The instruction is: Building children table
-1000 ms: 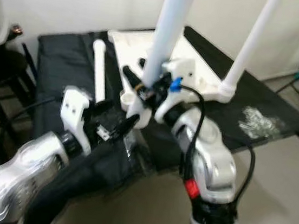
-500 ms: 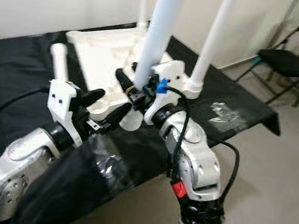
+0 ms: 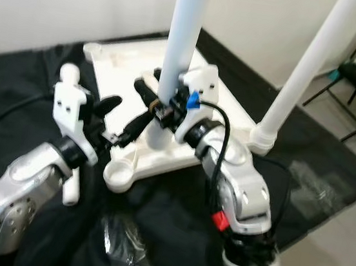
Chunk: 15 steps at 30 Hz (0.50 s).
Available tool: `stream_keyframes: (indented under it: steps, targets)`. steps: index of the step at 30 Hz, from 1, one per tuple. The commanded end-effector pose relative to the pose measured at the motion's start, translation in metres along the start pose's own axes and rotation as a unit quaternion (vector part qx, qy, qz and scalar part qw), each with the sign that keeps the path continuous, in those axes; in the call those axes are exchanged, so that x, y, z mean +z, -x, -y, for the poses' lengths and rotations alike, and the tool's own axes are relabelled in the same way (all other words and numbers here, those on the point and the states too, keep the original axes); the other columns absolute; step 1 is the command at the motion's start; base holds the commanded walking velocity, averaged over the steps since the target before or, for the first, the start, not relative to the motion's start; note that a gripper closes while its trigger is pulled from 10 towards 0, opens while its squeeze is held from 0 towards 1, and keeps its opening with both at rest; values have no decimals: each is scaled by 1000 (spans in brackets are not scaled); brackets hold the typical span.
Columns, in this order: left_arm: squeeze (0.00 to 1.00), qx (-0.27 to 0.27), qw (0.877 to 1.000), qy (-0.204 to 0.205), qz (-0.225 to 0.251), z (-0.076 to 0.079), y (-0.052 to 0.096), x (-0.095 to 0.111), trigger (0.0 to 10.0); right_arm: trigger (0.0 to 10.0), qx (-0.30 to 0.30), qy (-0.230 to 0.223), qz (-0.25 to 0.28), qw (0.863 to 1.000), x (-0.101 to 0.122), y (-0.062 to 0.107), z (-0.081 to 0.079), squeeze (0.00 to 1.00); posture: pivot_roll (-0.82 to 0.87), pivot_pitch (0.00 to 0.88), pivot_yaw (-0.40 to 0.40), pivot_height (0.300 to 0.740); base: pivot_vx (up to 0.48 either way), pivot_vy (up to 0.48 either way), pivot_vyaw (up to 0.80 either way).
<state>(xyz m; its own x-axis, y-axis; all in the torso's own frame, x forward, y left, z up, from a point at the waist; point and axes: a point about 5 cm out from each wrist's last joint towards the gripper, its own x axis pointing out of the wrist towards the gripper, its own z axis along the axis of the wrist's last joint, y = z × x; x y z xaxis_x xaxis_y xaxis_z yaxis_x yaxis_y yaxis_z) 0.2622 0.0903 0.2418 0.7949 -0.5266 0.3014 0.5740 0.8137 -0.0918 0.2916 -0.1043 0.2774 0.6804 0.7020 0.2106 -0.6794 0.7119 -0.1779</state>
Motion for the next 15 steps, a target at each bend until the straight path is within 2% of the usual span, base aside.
stream_keyframes:
  steps: [1,4,15]
  targets:
    - [0,2,1000,4,-13,0,2,-4,10000,10000,30,-9,-3,1000,-2,0,-9,0,-39,189,-12,740,0,0,0]
    - [0,11,999,-6,-31,-4,5,-10,10000,10000,82,-9,-16,997,-2,5,-16,0,-45,195,-12,740,0,0,0]
    - [0,14,999,-26,-33,-12,11,-7,10000,10000,104,-27,-16,994,-1,7,-17,0,-40,202,-14,740,0,0,0]
